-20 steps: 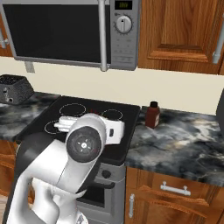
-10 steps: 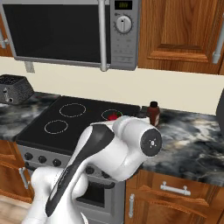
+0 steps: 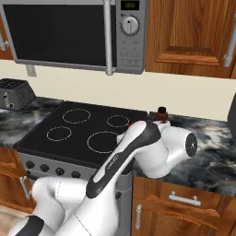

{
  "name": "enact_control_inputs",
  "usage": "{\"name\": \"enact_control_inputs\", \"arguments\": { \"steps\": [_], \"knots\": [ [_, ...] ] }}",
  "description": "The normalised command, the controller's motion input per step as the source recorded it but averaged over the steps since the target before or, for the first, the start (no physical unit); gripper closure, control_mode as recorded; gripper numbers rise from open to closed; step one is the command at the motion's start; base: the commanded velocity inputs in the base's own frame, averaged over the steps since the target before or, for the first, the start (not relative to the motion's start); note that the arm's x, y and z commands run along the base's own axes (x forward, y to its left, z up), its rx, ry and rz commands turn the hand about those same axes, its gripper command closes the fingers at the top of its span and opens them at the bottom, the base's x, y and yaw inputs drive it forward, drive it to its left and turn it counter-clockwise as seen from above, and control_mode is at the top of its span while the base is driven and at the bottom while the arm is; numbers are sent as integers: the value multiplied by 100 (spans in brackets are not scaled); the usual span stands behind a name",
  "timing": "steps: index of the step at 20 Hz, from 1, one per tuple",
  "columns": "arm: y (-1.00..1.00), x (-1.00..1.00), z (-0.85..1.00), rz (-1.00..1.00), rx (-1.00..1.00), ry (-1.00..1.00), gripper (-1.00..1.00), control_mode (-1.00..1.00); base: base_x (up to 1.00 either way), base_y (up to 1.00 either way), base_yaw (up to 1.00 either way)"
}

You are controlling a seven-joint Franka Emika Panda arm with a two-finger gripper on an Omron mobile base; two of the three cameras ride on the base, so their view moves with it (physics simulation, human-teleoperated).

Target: Collect the paprika, ketchup, and shaker from the cabinet and place them next to the stove.

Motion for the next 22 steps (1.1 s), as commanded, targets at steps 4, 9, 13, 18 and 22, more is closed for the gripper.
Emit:
{"name": "enact_control_inputs", "arguments": {
  "steps": [4, 9, 13, 18, 22],
  "knots": [
    [0, 66, -32, 10, -1, 0, 100, -100, 0, 0, 0],
    [0, 52, -37, 6, -3, 0, 100, -100, 0, 0, 0],
    [0, 38, -38, 2, -4, 0, 100, -100, 0, 0, 0],
    [0, 40, -33, 1, -2, 0, 100, -100, 0, 0, 0],
    [-2, 35, -33, 2, 0, -2, 100, -100, 0, 0, 0]
  ]
}}
